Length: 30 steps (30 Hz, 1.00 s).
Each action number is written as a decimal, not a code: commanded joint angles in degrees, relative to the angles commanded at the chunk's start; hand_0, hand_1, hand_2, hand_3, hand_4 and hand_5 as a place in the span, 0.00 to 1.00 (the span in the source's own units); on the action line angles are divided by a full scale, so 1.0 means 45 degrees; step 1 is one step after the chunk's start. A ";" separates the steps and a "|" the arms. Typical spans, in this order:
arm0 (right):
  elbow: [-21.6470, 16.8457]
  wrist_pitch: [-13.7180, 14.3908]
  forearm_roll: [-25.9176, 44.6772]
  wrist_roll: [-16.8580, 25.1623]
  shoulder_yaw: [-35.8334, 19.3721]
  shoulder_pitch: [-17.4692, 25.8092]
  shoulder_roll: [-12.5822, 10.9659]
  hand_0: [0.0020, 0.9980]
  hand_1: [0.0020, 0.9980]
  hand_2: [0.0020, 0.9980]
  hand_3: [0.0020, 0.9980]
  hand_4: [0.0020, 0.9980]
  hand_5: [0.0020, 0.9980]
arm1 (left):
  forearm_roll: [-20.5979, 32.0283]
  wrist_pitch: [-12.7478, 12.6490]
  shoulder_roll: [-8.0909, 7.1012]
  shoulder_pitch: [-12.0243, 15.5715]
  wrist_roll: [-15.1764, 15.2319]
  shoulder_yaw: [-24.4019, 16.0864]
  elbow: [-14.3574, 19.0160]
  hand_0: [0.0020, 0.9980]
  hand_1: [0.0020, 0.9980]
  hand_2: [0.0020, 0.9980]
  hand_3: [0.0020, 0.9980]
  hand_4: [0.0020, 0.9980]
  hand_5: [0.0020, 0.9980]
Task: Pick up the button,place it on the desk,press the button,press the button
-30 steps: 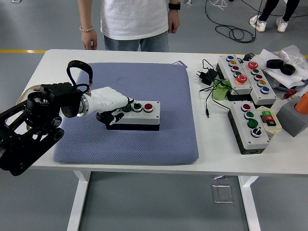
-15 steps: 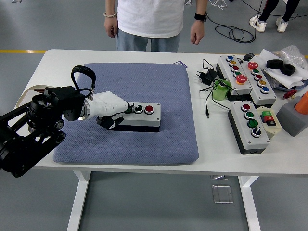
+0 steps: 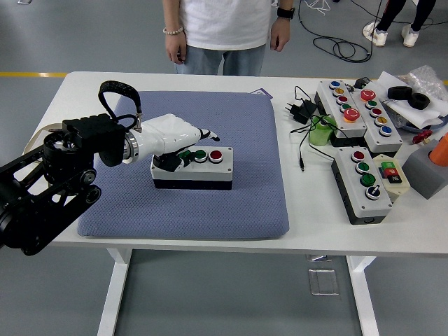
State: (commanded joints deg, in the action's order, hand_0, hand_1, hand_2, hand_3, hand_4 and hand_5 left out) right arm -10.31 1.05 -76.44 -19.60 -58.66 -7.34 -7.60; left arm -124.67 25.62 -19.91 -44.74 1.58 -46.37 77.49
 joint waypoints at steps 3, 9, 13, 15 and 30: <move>0.0000 0.0002 0.0010 0.0000 0.0011 -0.0007 -0.0002 0.65 0.64 0.67 0.58 0.38 0.24 | -0.0050 0.0034 0.0095 -0.0062 0.0010 0.0201 -0.0116 0.04 0.00 0.02 0.89 0.28 0.00; 0.0000 0.0023 0.0048 -0.0001 0.0011 -0.0031 0.0002 0.65 0.64 0.67 0.58 0.38 0.24 | -0.0007 0.0053 0.0285 -0.0203 0.0007 0.0350 -0.0555 0.04 0.00 0.02 0.89 0.28 0.00; 0.0000 0.0013 0.0016 -0.0004 0.0007 -0.0047 0.0004 0.65 0.64 0.67 0.58 0.38 0.24 | -0.0023 0.0083 0.0355 -0.0251 0.0007 0.0376 -0.0744 0.04 0.00 0.02 0.89 0.28 0.00; 0.0000 0.0011 0.0008 -0.0003 0.0003 -0.0050 0.0000 0.65 0.64 0.67 0.58 0.38 0.24 | -0.0032 0.0124 0.0359 -0.0254 0.0003 0.0429 -0.0828 0.04 0.00 0.02 0.89 0.28 0.00; 0.0000 0.0008 -0.0055 -0.0007 -0.0051 -0.0049 -0.0002 0.65 0.64 0.67 0.58 0.38 0.24 | -0.0117 0.0130 0.0281 -0.0280 0.0005 0.0990 -0.1229 0.04 0.00 0.02 0.89 0.28 0.00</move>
State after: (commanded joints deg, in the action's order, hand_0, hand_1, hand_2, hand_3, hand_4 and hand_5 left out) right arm -10.31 1.09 -76.69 -19.64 -58.89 -7.56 -7.61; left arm -125.20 26.20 -18.64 -46.00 1.60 -41.92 71.96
